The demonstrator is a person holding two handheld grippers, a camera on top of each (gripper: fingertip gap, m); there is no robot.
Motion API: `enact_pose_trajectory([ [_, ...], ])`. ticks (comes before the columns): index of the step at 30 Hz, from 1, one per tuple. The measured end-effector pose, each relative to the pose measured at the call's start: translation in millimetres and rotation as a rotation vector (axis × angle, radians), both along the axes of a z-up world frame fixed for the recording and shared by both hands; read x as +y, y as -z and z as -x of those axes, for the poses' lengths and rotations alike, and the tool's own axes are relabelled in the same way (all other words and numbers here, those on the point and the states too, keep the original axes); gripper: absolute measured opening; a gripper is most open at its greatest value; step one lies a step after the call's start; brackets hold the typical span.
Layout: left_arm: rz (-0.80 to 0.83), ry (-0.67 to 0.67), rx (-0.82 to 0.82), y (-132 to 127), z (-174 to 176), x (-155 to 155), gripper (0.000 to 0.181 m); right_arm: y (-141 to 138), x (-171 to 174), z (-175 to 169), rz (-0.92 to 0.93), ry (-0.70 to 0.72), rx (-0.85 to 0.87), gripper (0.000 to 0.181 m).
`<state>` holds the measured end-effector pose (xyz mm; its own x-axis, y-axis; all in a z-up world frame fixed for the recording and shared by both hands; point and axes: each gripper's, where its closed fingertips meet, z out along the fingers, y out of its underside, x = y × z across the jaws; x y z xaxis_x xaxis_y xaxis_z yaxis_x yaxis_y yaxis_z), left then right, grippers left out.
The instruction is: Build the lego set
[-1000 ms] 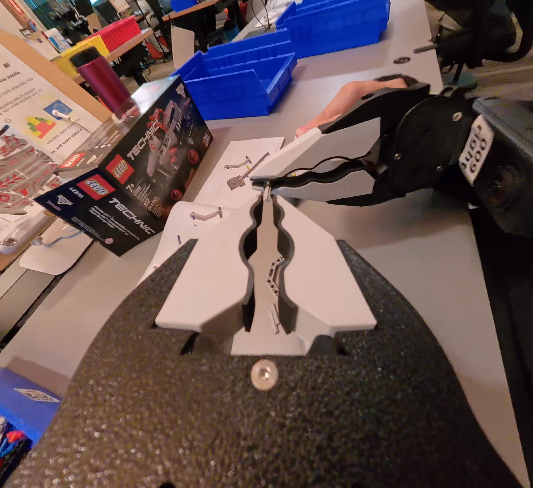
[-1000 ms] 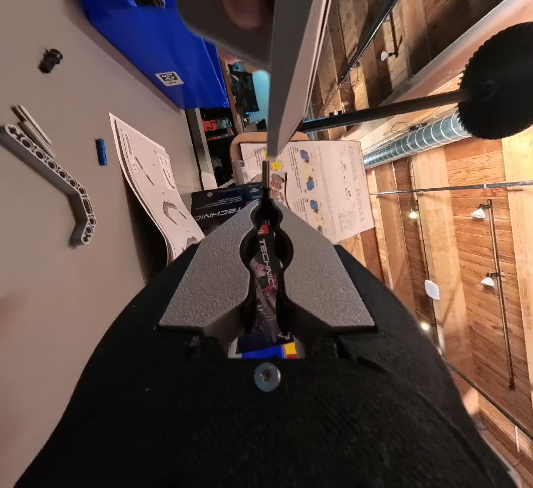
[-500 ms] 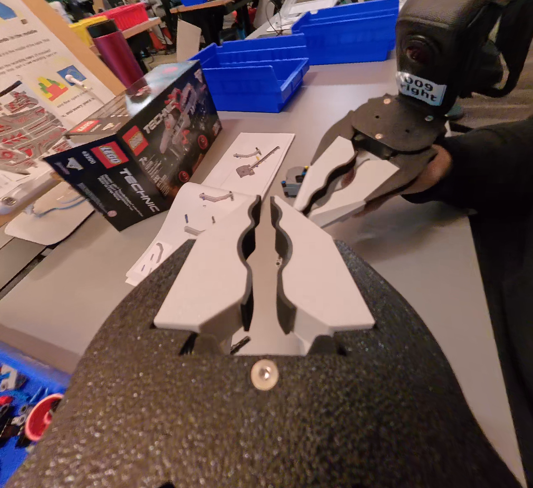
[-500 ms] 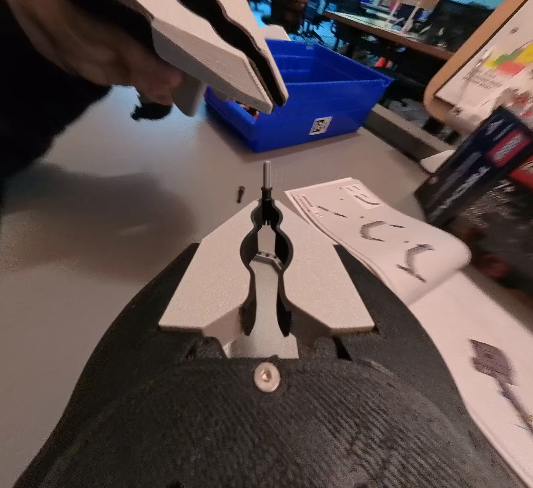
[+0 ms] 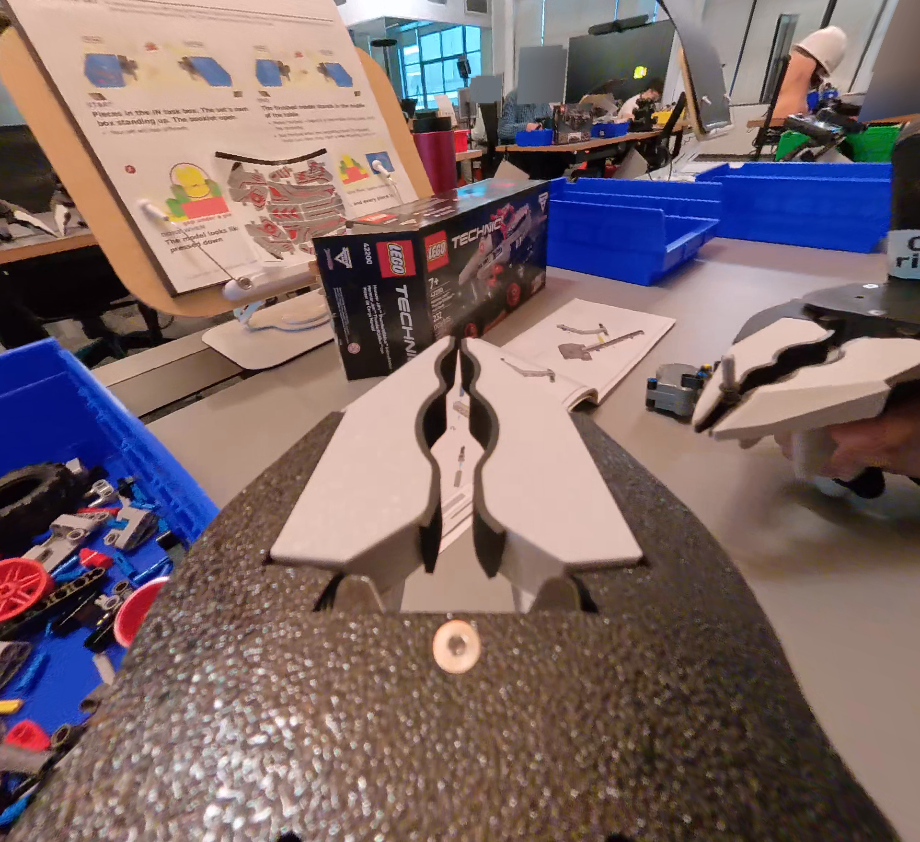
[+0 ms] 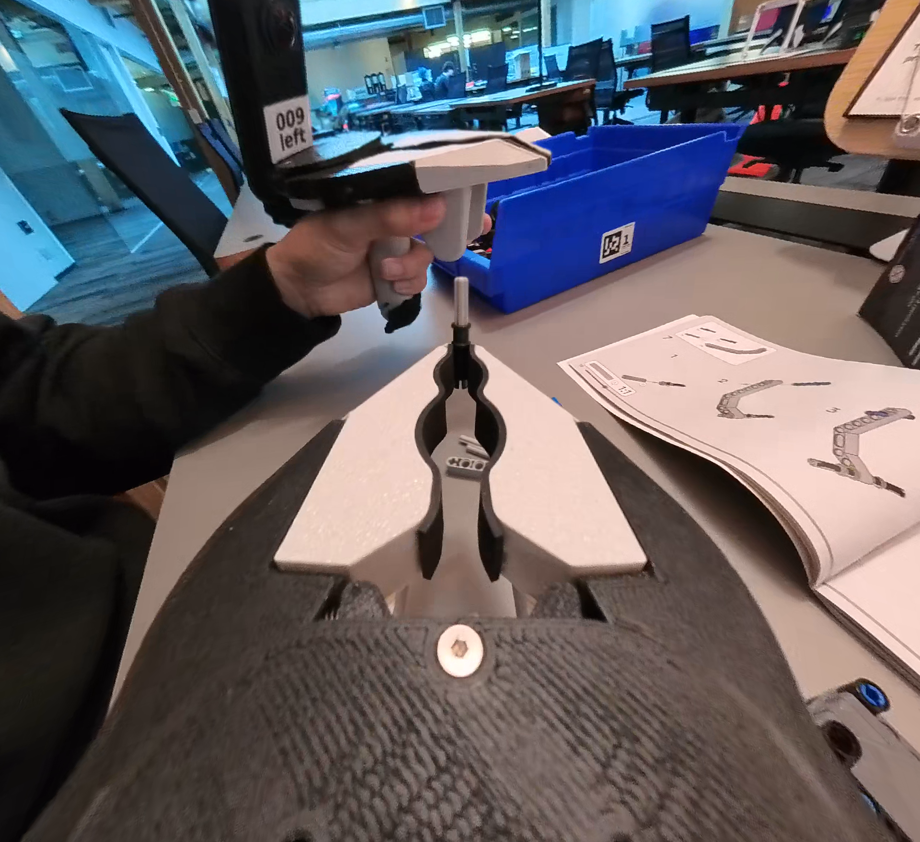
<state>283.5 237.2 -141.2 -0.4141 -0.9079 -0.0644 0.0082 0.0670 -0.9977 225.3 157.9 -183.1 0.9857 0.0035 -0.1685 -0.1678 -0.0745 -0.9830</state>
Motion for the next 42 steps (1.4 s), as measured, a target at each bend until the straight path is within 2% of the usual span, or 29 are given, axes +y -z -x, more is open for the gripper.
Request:
enact_pose_trajectory([
  [9, -0.026, -0.032, 0.003, 6, -2, 7, 0.000, 4, 3, 7, 0.034, 0.000, -0.078, 0.000],
  [21, 0.000, -0.105, 0.010, 17, -8, 22, 0.000, 5, 3, 3, 0.037, 0.011, -0.064, 0.000],
  [31, 0.049, -0.221, 0.049, 27, -12, 47, 0.000, 5, 3, 2, 0.039, 0.006, -0.048, 0.000],
  [42, 0.079, -0.213, 0.079, 32, -13, 48, 0.000, 7, 4, 3, 0.052, -0.003, -0.053, 0.000],
])
